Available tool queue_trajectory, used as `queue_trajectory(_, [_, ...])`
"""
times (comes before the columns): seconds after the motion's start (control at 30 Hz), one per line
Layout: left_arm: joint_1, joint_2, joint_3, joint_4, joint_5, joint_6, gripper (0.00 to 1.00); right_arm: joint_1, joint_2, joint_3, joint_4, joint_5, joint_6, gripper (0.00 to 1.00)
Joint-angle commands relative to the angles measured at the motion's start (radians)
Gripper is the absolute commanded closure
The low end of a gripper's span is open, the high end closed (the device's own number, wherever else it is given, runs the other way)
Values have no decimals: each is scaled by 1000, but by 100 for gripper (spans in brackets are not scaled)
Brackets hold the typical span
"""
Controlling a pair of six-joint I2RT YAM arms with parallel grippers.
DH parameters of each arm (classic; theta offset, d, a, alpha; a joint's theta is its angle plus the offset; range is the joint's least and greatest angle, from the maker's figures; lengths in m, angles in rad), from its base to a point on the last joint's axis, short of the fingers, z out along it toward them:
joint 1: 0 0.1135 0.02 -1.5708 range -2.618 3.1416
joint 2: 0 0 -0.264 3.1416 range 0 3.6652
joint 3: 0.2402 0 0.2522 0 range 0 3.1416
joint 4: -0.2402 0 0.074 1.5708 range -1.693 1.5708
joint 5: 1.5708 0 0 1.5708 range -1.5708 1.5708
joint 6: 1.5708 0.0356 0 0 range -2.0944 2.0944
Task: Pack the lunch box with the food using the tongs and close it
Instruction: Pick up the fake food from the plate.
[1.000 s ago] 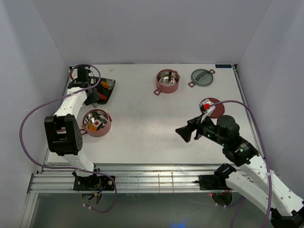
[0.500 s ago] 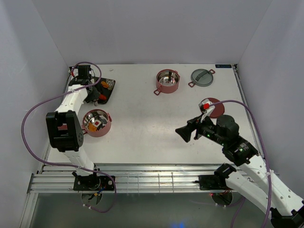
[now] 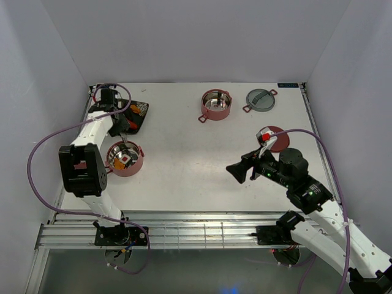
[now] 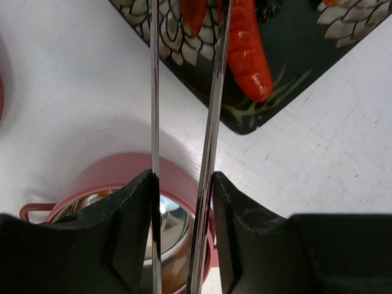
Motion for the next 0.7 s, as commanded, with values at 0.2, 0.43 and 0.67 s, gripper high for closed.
queue_trajectory(0.2, [3,-108,-33,-19,37,12,49,7,-6,11,46,16,-1,10])
queue_trajectory(0.43, [3,-111,-26,-31,33,12,53,7,-7,11,39,20,-2,10])
queue_trajectory(0.67, [3,-86,-7,-50,13,15,56,7,-15,14,33,26,-4,10])
